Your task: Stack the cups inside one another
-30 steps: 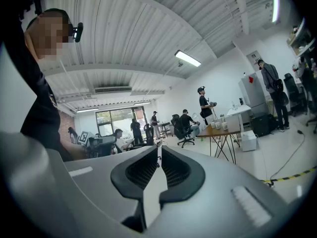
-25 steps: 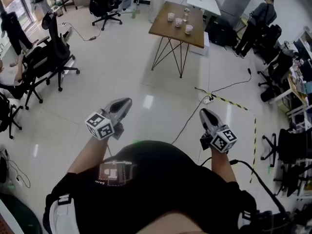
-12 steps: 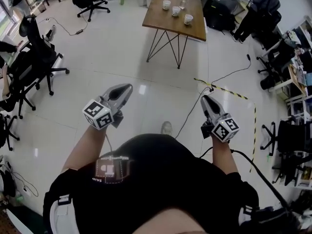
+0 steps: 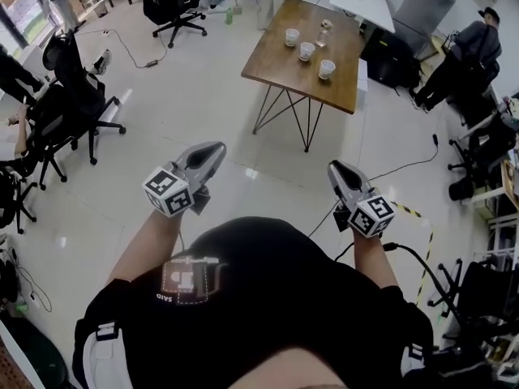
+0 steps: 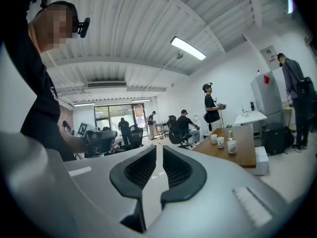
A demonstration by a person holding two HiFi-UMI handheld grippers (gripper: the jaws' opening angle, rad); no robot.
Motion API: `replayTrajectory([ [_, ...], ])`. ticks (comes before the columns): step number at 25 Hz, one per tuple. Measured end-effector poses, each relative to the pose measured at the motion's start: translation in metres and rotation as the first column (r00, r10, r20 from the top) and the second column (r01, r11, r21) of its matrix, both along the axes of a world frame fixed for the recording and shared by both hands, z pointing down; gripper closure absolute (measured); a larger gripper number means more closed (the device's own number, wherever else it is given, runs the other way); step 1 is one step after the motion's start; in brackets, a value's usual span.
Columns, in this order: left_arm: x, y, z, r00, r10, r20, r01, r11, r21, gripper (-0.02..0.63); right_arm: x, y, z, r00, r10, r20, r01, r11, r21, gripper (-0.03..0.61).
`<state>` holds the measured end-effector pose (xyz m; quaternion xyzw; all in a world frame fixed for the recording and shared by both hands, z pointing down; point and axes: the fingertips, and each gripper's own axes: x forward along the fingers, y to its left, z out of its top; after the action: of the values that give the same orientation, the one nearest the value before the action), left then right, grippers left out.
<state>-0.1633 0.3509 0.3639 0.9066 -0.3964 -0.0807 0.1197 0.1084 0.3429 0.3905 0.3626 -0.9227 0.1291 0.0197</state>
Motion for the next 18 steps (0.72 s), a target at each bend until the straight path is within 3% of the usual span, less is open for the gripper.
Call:
replayTrajectory([
  [6,0.029,-0.077,-0.008,1.0,-0.014,-0.009,0.014,1.0,-0.014,0.612,0.023,-0.082,-0.001,1.0,-0.024,0.013,0.025,1.0,-0.01,0.526],
  [10,0.031,-0.13,0.002,1.0,0.004,-0.016,-0.004,0.999,-0.033,0.612,0.031,-0.126,0.012,1.0,0.011,0.018,-0.01,0.999,-0.035,0.526],
  [18,0.019,-0.28,0.03,0.989,0.143,-0.045,-0.145,0.988,-0.043,0.612,0.021,-0.238,0.012,0.988,0.155,0.017,-0.154,0.988,-0.029,0.518],
])
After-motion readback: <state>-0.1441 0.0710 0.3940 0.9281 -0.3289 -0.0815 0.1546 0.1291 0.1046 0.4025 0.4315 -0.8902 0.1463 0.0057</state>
